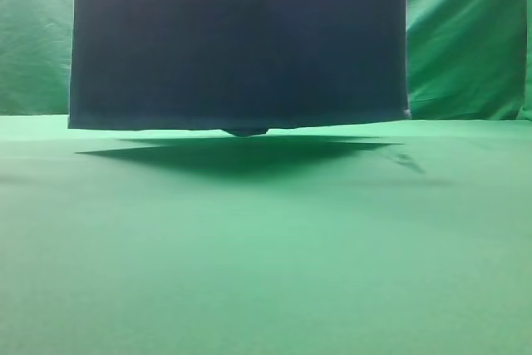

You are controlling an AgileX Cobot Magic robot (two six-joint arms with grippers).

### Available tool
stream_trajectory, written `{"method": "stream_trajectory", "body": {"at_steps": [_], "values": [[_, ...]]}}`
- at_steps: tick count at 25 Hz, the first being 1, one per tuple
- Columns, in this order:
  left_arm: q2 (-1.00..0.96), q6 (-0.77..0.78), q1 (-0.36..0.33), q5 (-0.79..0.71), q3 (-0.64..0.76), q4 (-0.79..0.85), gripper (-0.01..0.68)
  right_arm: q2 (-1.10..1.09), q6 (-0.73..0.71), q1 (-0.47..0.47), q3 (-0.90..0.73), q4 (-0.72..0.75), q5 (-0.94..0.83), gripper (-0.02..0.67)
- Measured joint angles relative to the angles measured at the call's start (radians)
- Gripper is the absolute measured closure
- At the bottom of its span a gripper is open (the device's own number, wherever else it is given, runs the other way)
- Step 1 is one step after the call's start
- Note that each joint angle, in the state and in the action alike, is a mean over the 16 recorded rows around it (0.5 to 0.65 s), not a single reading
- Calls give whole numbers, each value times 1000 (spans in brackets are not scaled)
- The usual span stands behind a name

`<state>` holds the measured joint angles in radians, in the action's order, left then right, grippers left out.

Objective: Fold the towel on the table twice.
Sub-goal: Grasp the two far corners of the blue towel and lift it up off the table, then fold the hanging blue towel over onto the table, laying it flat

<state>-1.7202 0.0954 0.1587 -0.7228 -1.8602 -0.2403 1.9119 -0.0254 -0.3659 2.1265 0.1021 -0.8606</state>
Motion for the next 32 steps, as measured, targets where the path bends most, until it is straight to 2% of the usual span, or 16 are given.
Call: {"method": "stream_trajectory", "body": {"at_steps": [7, 14, 19, 25, 32], "values": [[32, -2, 0, 48, 107, 19, 673, 26, -17, 2, 37, 6, -114, 649], [103, 10, 0, 19, 215, 14, 673, -21, -5, -2, -46, 3, -199, 649], [156, 21, 0, -52, 237, -2, 673, -118, 25, -10, -202, 5, -177, 649], [215, 31, 0, -128, 269, -32, 673, -279, 71, -21, -480, 11, -77, 649], [339, 33, 4, -104, 450, -79, 673, -461, 123, -29, -782, 5, 43, 649]]}}
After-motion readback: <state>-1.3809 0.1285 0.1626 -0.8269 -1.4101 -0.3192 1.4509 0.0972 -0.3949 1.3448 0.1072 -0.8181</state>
